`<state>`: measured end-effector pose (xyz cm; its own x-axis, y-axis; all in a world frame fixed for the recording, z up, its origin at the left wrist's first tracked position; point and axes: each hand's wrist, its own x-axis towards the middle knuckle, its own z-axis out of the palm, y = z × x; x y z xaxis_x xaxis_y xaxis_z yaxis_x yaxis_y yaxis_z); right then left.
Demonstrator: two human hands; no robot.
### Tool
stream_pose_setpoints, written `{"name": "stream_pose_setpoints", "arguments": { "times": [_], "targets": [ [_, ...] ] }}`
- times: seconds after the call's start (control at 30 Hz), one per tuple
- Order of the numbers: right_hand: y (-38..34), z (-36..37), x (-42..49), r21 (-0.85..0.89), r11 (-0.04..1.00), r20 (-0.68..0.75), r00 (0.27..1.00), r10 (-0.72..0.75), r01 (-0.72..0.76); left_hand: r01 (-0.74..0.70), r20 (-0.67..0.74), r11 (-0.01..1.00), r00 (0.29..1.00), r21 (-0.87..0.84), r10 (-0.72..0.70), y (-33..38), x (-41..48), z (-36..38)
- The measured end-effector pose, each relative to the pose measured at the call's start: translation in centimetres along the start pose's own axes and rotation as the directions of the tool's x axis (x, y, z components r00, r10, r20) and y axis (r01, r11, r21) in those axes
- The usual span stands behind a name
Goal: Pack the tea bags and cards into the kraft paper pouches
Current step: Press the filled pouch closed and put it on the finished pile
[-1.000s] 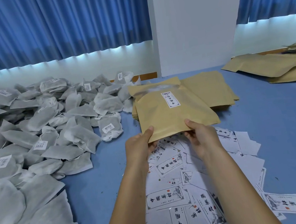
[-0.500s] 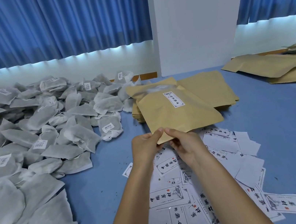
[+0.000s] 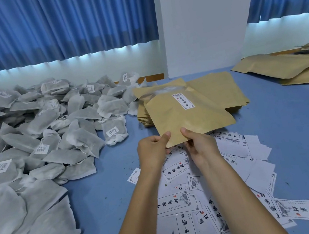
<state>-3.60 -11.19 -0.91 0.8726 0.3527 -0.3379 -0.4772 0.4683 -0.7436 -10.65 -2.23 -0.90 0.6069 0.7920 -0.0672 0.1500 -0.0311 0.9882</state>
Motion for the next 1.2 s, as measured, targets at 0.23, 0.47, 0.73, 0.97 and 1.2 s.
{"name": "stream_pose_setpoints", "arguments": {
  "times": [0.23, 0.47, 0.73, 0.97, 1.2],
  "targets": [
    [-0.7, -0.4, 0.4, 0.049, 0.998, 0.032, 0.999, 0.042, -0.043, -0.005, -0.036, 0.999, 0.999, -0.034, 0.004, 0.2, -0.2, 0.1],
    [-1.0, -0.6, 1.0, 0.069, 0.998, 0.0, 1.0, 0.014, -0.014, -0.034, -0.076, 0.997, 0.997, -0.074, 0.029, 0.4, -0.2, -0.2],
    [-1.2, -0.9, 1.7, 0.129, 0.992, 0.026, 1.0, 0.01, -0.013, -0.006, -0.093, 0.998, 0.996, -0.069, 0.0, 0.4, 0.0, -0.7],
    [-0.9, -0.8, 1.7, 0.125, 0.991, -0.003, 0.999, 0.041, -0.04, -0.006, -0.107, 0.999, 0.994, -0.042, 0.001, 0.6, 0.1, -1.2],
    [-1.5, -1.4, 2.1, 0.141, 0.99, -0.088, 0.996, 0.023, -0.011, -0.031, -0.153, 0.999, 0.988, -0.01, 0.029, 0.6, 0.3, -1.6]
  ]
}}
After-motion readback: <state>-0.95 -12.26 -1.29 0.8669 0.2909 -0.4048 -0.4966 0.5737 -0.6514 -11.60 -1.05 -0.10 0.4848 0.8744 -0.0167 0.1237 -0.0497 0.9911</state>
